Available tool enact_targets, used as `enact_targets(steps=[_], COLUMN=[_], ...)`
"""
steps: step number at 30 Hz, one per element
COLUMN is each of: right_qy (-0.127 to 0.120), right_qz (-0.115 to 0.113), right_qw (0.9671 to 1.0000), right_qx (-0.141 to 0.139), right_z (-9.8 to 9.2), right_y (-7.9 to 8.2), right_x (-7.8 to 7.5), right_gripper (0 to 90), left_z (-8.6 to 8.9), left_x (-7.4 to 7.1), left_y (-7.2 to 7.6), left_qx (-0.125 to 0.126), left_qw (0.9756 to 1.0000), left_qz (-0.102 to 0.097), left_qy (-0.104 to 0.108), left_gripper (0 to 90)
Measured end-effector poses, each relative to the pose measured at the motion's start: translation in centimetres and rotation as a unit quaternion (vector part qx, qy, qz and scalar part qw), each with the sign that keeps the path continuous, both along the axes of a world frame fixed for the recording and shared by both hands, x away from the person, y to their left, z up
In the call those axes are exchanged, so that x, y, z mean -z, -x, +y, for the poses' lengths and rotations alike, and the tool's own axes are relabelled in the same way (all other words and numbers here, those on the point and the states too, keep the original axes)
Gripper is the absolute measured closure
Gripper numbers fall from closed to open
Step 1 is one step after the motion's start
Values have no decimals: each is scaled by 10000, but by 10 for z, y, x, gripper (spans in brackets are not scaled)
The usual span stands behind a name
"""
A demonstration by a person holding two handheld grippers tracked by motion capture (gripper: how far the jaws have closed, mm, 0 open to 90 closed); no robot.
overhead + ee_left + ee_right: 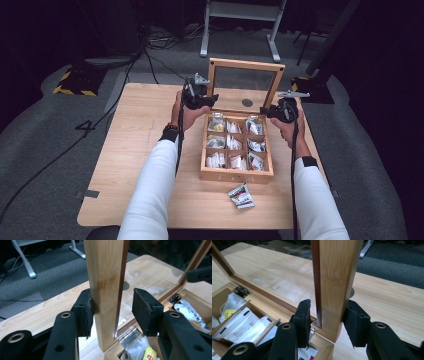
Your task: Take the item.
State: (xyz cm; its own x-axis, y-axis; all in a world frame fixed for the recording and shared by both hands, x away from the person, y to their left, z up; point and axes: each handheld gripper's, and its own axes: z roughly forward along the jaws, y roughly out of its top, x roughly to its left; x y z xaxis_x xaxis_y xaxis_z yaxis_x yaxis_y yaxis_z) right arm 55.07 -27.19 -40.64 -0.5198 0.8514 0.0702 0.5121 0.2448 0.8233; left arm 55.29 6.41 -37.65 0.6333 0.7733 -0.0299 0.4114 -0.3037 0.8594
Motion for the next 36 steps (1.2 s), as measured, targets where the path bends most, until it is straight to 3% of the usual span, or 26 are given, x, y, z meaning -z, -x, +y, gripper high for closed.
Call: enact_targets(steps=[10,20,27,36], right_qy=[-58,-188,-257,-161], right_qz=[-214,-356,-484,-538], right_qw=[9998,9992,9984,9983], right_qx=[-16,-64,-158,-184], right_z=[-1,-4,-6,-5], right_y=[6,11,17,22], right_x=[-10,-21,-33,-38], right_gripper=[589,586,586,581], left_z=[7,4,10,17], left_x=[-7,-11,-12,-17], left_y=[9,15,22,31], left_qx=[21,119,218,207], left_qw=[9998,9995,9991,9987], left_qz=[-194,-288,-295,-405], left_qy=[109,33,198,220], left_gripper=[536,540,534,518])
